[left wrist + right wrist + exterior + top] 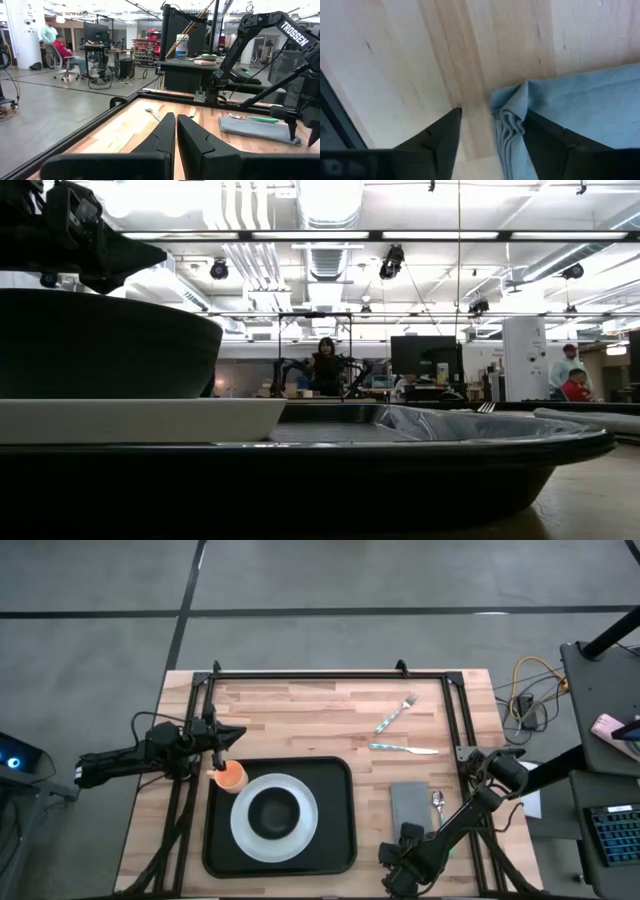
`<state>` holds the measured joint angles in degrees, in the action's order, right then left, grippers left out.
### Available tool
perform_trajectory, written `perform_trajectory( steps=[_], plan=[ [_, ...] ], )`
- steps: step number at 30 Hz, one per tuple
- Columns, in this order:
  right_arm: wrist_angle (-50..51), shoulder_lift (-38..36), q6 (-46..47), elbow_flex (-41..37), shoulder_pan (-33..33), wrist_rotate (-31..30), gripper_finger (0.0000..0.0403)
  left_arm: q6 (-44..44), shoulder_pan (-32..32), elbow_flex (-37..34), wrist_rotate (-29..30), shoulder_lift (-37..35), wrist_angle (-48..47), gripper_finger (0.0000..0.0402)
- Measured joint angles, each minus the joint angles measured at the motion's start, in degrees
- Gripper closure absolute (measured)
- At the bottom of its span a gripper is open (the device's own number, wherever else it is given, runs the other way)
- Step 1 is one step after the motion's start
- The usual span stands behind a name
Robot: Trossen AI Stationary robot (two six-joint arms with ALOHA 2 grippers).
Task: Set up tray
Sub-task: Put the gray napkin on the black serving tray to the right of the white plate
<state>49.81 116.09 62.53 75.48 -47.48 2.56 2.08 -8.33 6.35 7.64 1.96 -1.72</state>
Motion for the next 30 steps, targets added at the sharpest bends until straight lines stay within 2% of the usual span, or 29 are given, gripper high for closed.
perform_trajectory(
  steps=[13,21,30],
  plan=[
    [0.9,-0.1,1.0,-1.0,0.0,-1.9,0.0383,0.0,0.0,0.0,0.0,0.0,0.0,0.0402],
    [0.9,-1.9,0.5,0.0,0.2,-1.2,0.0390,0.0,0.0,0.0,0.0,0.0,0.0,0.0402],
    [0.9,-9.4,1.8,0.2,0.2,-0.7,0.0391,0.0,0.0,0.0,0.0,0.0,0.0,0.0402]
  ],
)
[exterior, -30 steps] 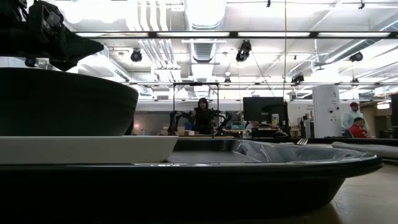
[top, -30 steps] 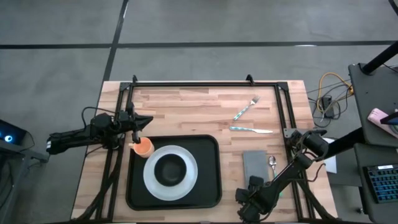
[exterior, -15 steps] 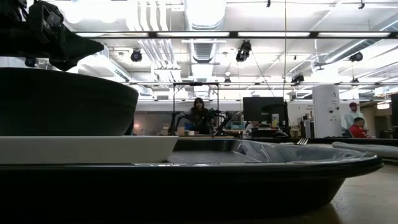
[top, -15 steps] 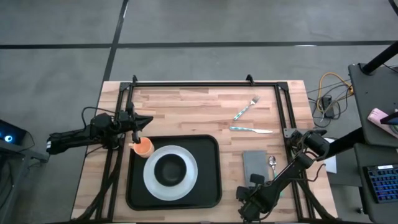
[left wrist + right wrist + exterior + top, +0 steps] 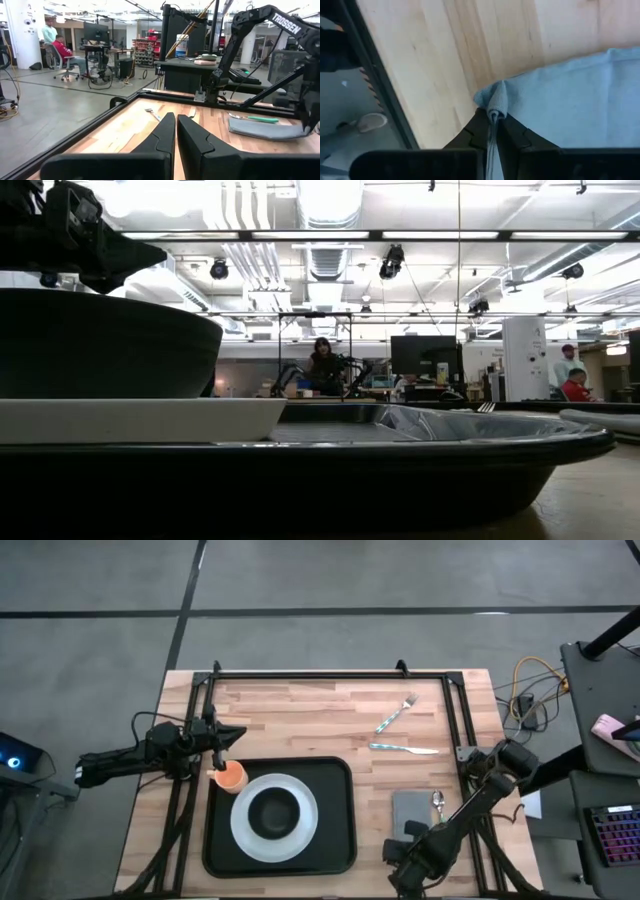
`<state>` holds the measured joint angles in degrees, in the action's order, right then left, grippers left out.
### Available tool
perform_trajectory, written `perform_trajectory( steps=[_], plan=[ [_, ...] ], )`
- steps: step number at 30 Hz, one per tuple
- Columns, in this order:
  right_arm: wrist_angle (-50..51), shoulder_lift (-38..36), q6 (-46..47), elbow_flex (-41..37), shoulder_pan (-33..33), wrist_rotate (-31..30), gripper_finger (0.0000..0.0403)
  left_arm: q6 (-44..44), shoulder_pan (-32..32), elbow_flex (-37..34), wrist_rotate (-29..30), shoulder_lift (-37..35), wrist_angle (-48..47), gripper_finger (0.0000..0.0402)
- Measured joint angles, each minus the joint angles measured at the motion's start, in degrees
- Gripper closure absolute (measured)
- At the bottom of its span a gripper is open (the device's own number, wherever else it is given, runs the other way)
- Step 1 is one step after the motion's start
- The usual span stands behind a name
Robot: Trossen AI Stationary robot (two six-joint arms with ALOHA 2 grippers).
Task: Set up tray
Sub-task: Put the gray napkin on the black serving tray to the right of the white plate
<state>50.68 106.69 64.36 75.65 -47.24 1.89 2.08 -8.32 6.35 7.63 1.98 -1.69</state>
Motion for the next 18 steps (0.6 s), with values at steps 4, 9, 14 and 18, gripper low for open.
perform_trajectory(
  steps=[4,9,14,18],
  plan=[
    [-0.2,-3.0,0.0,1.1,0.5,-0.2,0.0391,0.0,0.0,0.0,0.0,0.0,0.0,0.0402],
    [0.0,-6.1,0.0,1.7,1.9,-0.4,0.0392,0.0,0.0,0.0,0.0,0.0,0.1,0.0402],
    [0.0,-9.0,-0.1,1.8,3.8,-0.4,0.0392,0.0,0.0,0.0,0.0,0.0,0.1,0.0402],
    [-0.3,-11.9,-1.3,1.9,6.2,-0.6,0.0392,0.0,0.0,0.0,0.0,0.0,0.1,0.0402]
  ],
)
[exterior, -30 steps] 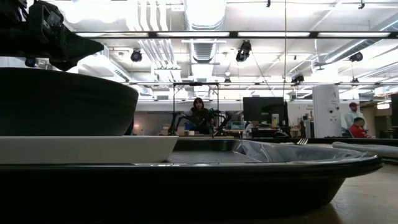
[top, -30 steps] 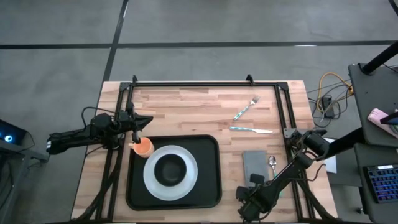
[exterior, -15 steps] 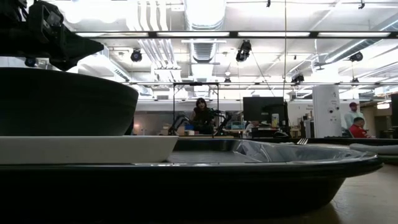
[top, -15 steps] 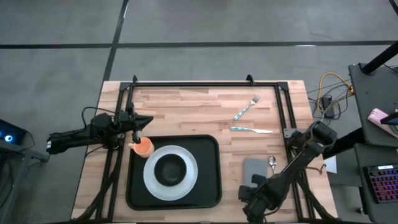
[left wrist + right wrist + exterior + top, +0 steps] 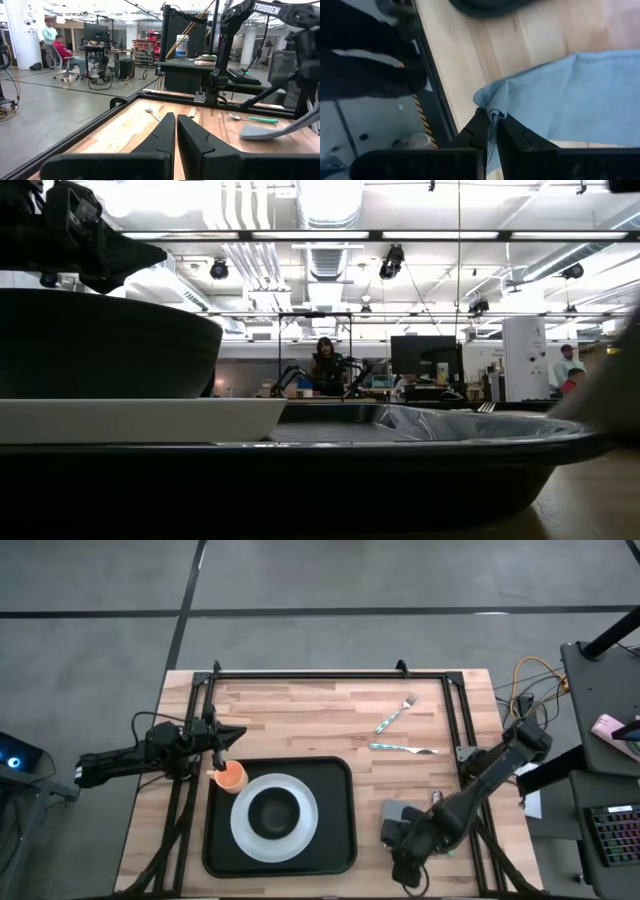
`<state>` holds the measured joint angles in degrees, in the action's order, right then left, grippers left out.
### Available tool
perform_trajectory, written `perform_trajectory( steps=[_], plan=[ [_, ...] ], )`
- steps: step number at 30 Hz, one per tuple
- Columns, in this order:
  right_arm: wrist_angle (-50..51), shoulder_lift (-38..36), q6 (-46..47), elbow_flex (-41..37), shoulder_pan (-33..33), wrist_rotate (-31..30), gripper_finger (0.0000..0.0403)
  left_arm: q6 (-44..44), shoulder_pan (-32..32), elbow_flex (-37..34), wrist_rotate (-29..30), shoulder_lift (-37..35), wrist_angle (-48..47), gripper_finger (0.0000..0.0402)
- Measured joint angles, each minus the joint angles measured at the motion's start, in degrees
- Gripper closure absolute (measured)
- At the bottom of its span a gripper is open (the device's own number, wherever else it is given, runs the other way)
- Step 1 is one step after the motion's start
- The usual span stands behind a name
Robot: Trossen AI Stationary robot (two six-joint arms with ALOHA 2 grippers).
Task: Set up tray
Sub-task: Put the gray napkin on the black serving tray to the right of the white plate
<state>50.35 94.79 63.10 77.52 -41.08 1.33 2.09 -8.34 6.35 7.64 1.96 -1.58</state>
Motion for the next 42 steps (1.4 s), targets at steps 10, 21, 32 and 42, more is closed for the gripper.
perform_trajectory(
  steps=[10,21,32,42],
  plan=[
    [-5.4,-9.1,-3.5,0.0,6.7,-2.4,0.0392,0.0,0.0,0.0,0.0,0.0,0.0,0.0402],
    [-10.3,-13.2,-17.0,2.0,12.3,-13.5,0.0392,0.0,0.0,0.0,0.0,0.0,-0.1,0.0402],
    [-9.6,-1.3,-29.3,5.7,16.1,-20.3,0.0392,0.0,0.0,0.0,0.0,0.0,-0.1,0.0402],
    [11.0,11.8,-33.9,17.7,16.1,-31.6,0.0392,0.0,0.0,0.0,0.0,0.0,-0.1,0.0402]
  ],
)
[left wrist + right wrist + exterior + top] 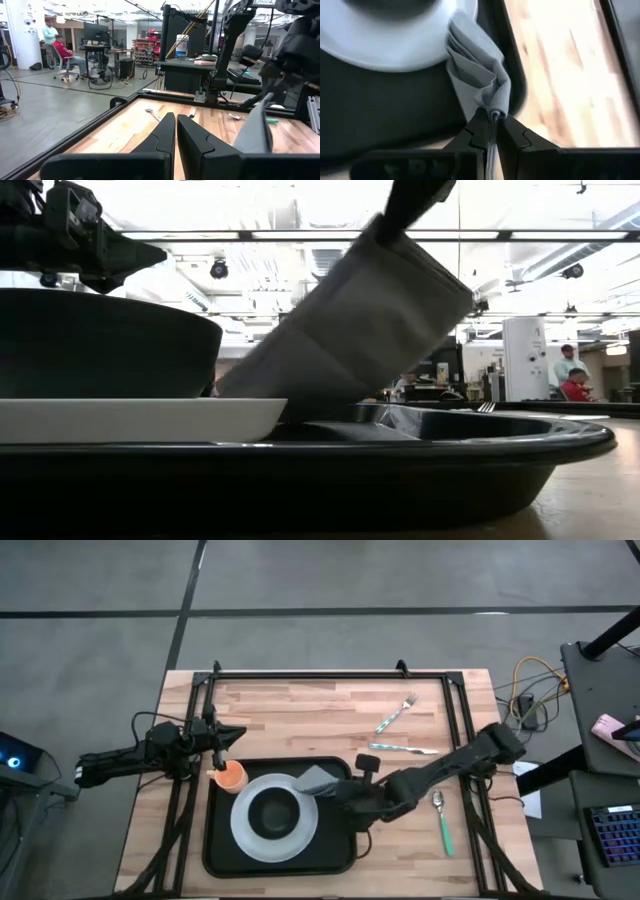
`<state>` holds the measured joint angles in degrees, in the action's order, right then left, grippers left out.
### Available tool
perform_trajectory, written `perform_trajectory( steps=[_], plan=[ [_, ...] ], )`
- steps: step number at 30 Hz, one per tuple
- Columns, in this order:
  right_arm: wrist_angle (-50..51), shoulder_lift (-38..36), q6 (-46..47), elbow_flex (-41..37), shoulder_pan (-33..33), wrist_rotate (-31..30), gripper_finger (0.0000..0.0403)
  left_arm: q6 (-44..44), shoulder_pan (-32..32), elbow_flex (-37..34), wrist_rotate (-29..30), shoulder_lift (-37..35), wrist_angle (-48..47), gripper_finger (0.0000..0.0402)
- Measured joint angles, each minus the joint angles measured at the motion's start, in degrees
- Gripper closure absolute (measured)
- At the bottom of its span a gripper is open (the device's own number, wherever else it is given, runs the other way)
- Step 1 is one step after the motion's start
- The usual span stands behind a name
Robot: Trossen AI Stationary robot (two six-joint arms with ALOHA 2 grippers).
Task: Set up tray
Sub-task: Put the gray napkin on the black serving tray to the right of the white plate
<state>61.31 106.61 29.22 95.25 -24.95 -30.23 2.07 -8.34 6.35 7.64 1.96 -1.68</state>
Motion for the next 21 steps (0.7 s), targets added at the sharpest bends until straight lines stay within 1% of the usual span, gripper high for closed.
perform_trajectory(
  steps=[3,7,12,15,18,21],
  plan=[
    [6.3,2.6,-1.7,3.7,0.1,-1.3,0.0392,0.0,0.0,0.0,0.0,0.0,0.0,0.0402],
    [11.8,4.0,-2.6,7.7,0.5,-6.0,0.0392,0.0,0.0,0.0,0.0,0.0,0.0,0.0402],
    [22.2,4.1,-0.3,10.9,1.4,-6.6,0.0392,0.0,0.0,0.0,0.0,0.0,0.0,0.0402],
    [23.1,4.0,0.6,11.3,1.4,-6.6,0.0392,0.0,0.0,0.0,0.0,0.0,0.0,0.0402],
    [21.2,3.7,0.7,11.1,1.4,-5.8,0.0392,0.0,0.0,0.0,0.0,0.0,0.0,0.0402],
    [17.9,4.3,0.8,10.7,1.2,-0.7,0.0392,0.0,0.0,0.0,0.0,0.0,0.0,0.0402]
  ],
)
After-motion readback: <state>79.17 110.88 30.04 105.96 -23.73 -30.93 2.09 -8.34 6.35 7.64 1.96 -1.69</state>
